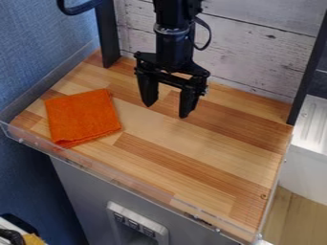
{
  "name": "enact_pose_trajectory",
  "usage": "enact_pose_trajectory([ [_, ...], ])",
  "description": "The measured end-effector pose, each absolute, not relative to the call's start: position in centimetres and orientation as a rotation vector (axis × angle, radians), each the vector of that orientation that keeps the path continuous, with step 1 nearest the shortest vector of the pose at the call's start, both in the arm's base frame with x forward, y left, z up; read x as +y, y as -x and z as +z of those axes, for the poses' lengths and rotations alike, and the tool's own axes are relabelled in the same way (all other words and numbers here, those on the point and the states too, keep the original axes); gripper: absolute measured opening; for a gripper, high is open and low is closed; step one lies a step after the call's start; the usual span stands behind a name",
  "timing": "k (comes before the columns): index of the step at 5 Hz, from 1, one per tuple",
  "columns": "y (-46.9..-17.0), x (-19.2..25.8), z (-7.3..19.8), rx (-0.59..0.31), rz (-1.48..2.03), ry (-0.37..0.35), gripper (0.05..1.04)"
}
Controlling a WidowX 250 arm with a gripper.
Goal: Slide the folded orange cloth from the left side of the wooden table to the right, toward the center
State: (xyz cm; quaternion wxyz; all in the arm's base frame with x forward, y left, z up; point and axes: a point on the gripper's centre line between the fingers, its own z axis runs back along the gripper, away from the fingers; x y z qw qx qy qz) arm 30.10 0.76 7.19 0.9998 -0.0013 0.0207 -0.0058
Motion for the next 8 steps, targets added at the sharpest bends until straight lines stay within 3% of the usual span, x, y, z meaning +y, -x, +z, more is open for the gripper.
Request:
enact_pose_trajectory([
  [8, -30.3, 12.8, 7.3, -0.018, -0.222, 0.001, 0.999],
])
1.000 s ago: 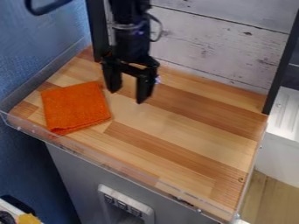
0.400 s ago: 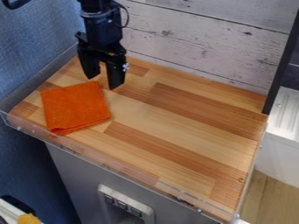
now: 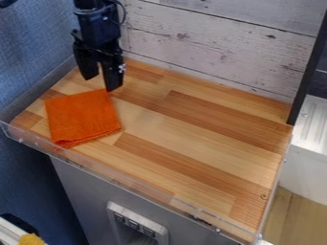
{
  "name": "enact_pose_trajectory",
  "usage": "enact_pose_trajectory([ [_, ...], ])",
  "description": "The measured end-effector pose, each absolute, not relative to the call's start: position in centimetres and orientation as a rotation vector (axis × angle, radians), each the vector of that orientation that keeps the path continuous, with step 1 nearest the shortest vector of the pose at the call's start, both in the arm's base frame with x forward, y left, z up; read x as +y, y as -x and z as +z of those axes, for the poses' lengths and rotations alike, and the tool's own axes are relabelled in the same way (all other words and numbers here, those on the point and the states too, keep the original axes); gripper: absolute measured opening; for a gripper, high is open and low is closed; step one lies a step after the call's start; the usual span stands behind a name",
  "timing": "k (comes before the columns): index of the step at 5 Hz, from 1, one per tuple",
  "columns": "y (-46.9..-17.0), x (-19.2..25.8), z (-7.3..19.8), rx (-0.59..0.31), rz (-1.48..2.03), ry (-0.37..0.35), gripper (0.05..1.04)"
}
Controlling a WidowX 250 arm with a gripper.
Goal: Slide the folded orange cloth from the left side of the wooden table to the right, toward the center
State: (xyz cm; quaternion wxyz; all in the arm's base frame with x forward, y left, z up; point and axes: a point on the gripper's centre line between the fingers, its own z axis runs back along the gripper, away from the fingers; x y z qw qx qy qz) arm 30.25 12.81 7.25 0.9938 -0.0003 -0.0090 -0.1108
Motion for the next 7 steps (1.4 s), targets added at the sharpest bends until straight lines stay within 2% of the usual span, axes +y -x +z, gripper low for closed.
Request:
enact_pose_trajectory([
  [1, -30.0, 13.2, 7.6, -0.004, -0.235, 0.001, 0.972],
  [3, -29.8, 14.6, 6.7, -0.006, -0.254, -0.014, 0.393],
  [4, -29.5, 15.4, 5.0, -0.004, -0.26, -0.011, 0.169],
  [5, -29.1, 15.7, 4.0, -0.008, -0.263, -0.007, 0.068],
  [7, -28.9, 15.8, 2.1, -0.01, -0.274, -0.002, 0.059],
])
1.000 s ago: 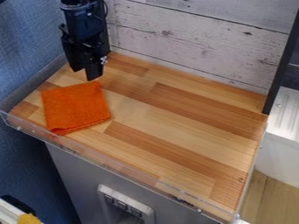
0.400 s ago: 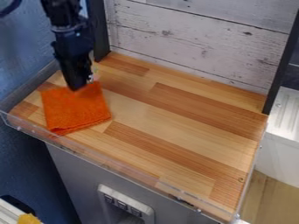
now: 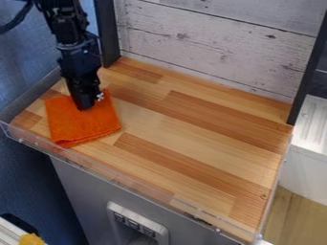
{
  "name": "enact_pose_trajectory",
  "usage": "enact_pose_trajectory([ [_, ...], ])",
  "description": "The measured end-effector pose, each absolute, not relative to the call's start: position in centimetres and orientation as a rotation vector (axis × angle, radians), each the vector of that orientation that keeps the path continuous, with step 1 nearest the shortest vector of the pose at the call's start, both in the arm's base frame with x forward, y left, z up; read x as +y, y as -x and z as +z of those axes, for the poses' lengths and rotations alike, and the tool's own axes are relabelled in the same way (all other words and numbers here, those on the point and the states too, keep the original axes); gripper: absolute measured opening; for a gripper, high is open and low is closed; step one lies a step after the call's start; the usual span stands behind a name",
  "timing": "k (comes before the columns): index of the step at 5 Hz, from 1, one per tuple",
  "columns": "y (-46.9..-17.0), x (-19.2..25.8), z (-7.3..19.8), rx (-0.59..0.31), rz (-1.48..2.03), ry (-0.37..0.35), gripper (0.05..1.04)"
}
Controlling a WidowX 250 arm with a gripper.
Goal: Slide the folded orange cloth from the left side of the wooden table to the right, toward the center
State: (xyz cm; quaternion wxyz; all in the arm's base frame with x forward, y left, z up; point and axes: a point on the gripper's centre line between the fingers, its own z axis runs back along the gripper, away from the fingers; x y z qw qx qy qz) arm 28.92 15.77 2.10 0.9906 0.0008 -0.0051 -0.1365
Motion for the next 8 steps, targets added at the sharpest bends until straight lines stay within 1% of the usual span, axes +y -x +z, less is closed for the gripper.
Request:
enact_pose_trajectory([
  [1, -28.8, 15.7, 1.3, -0.005, -0.268, 0.002, 0.059],
  [2, -28.6, 14.8, 0.8, 0.002, -0.223, 0.003, 0.059],
  [3, -29.0, 13.1, 0.8, -0.006, -0.166, -0.007, 0.059],
  [5, -29.5, 7.0, 0.8, 0.002, -0.096, -0.008, 0.059],
  [6, -30.1, 4.2, 0.9, 0.009, -0.069, -0.005, 0.059],
  [8, -31.5, 0.1, 0.9, 0.002, -0.026, -0.003, 0.059],
])
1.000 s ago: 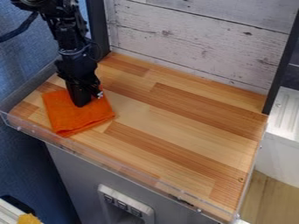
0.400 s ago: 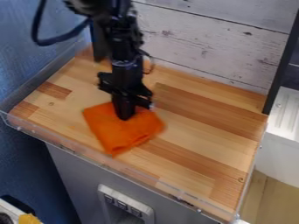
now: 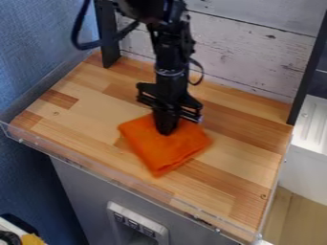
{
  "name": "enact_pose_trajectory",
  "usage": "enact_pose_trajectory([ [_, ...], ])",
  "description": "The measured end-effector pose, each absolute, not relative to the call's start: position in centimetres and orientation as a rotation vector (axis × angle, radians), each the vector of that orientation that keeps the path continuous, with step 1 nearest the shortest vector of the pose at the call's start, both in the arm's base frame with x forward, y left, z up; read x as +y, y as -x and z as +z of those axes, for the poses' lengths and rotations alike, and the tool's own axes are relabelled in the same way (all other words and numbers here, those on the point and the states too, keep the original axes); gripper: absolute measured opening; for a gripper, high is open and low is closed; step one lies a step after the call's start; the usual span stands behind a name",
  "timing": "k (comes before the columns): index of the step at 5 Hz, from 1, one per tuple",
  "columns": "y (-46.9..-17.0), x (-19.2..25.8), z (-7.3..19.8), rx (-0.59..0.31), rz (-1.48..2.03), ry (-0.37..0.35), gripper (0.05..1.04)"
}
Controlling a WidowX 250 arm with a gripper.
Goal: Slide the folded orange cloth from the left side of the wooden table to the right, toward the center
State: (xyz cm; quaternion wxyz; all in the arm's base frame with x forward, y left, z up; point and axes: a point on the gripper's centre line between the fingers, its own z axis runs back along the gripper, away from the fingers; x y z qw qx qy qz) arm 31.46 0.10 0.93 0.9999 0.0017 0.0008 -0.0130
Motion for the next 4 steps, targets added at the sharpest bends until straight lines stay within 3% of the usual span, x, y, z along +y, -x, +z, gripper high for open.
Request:
enact_pose_trajectory([
  [2, -32.8, -1.5, 0.9, 0.0, -0.005, -0.002, 0.074],
  [3, -33.0, -2.1, 1.2, 0.015, 0.0, -0.003, 0.235],
  [4, -34.0, -2.3, 2.2, 0.027, -0.025, -0.004, 0.471],
])
